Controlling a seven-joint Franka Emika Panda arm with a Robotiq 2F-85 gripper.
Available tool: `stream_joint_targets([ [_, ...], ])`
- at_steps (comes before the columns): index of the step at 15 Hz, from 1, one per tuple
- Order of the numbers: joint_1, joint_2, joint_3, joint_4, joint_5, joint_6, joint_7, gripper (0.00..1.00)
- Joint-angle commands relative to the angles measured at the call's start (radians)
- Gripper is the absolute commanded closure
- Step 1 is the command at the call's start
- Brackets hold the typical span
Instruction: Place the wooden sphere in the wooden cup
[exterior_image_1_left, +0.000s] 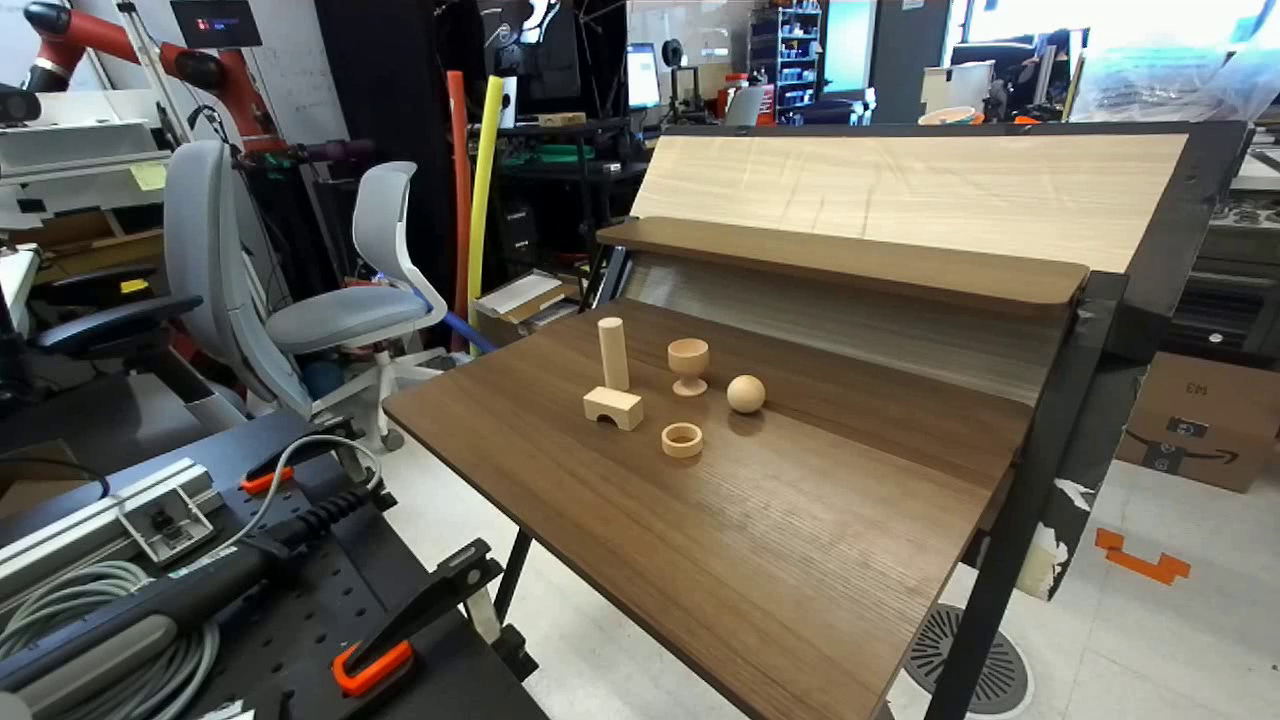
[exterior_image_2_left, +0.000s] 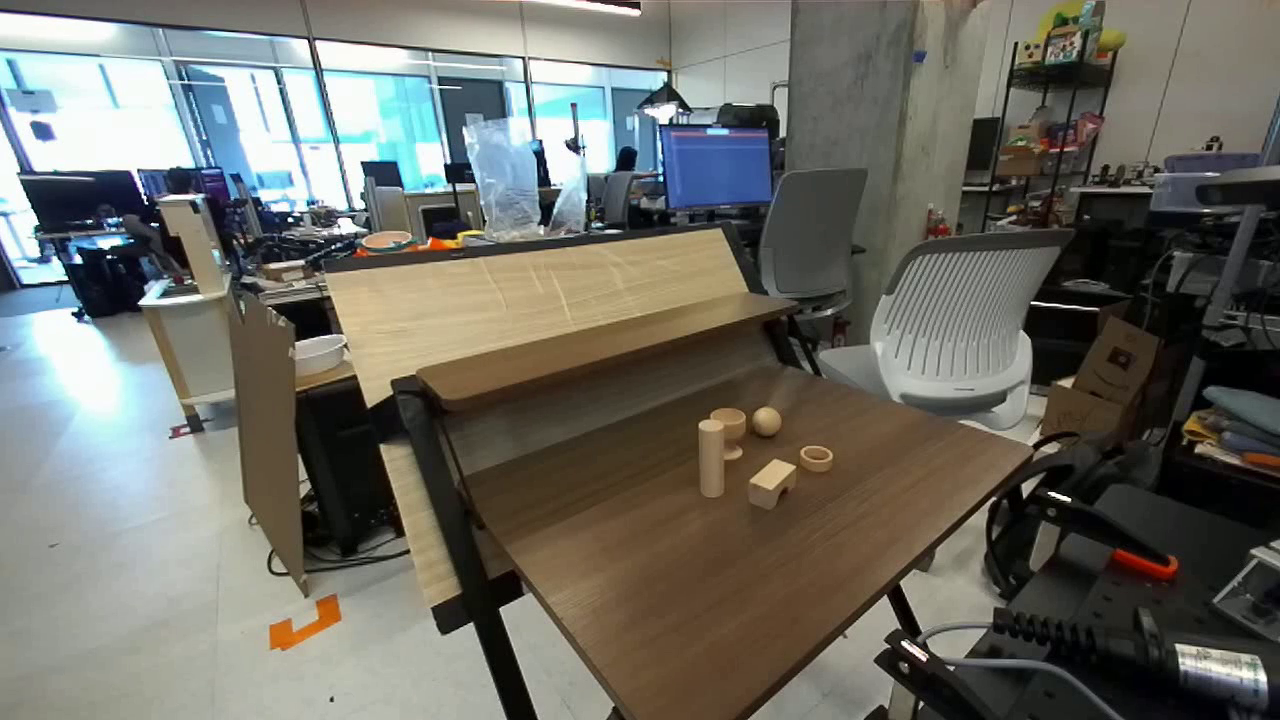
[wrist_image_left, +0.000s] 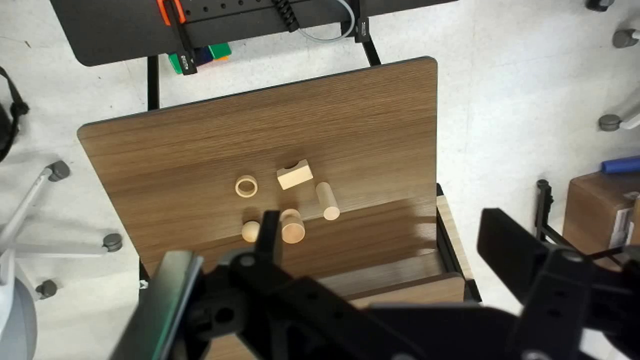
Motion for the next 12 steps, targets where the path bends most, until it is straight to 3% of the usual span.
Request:
stream_joint_targets([
  [1, -0.007, 0.001, 0.004, 0.002, 0.004, -0.002, -0.004, 0.0],
  [12, -0.006, 0.002, 0.008, -0.01, 0.007, 0.011, 0.0, 0.0],
])
